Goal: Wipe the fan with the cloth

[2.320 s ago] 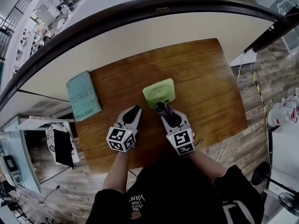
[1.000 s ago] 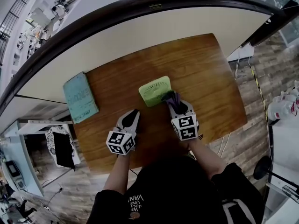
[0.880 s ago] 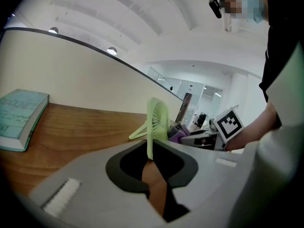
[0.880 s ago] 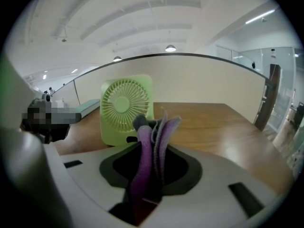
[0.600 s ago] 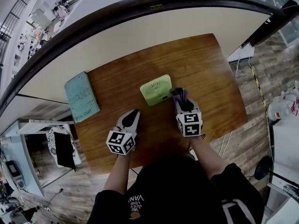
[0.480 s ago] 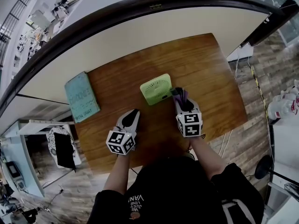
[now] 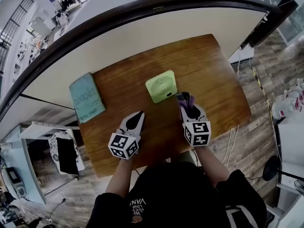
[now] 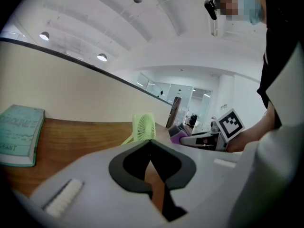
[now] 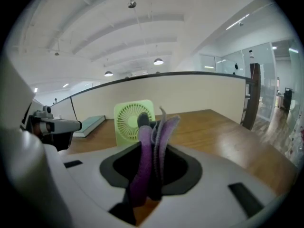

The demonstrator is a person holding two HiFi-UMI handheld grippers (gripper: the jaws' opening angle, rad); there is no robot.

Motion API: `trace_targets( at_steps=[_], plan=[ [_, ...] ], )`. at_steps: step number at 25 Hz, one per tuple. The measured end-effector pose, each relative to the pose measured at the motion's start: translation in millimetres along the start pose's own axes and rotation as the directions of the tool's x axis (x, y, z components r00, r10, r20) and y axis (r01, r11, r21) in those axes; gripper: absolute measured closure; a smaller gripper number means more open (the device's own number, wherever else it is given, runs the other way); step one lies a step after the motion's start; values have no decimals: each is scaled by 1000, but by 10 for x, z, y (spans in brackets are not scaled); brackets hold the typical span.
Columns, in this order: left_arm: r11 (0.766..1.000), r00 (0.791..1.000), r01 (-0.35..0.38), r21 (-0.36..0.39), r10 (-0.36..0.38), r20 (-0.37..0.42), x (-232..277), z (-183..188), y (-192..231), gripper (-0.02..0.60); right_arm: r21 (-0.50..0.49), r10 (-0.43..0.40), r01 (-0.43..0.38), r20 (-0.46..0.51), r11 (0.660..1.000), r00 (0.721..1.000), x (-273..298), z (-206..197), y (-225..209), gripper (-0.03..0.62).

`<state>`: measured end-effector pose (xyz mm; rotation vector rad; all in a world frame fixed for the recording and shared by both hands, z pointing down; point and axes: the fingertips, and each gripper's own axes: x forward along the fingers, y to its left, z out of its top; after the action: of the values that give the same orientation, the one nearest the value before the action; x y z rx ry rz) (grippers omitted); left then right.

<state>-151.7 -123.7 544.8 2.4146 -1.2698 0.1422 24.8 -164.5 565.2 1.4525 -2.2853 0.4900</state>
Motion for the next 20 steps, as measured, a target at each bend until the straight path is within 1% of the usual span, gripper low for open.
trace_targets(
  at_steps=[5,11,14,20],
  plan=[
    [999,999,42,26,-43,20,-230,102,-190,571,12,-21,20,69,1000,997,-394,82,172,474],
    [995,994,89,47,-91,63,-512,163,-505,571,13,-17,16,92,1000,996,-798,26,413,474],
    [995,994,86,52,-89,62,-588,167,-575,571,14,-14,13,107,1000,994,-914,42,467,474],
    [996,995,61,65,-66,76,-764,187,-669,571,-5,45,-45,119,999,992,-1138,61,583,474]
  ],
)
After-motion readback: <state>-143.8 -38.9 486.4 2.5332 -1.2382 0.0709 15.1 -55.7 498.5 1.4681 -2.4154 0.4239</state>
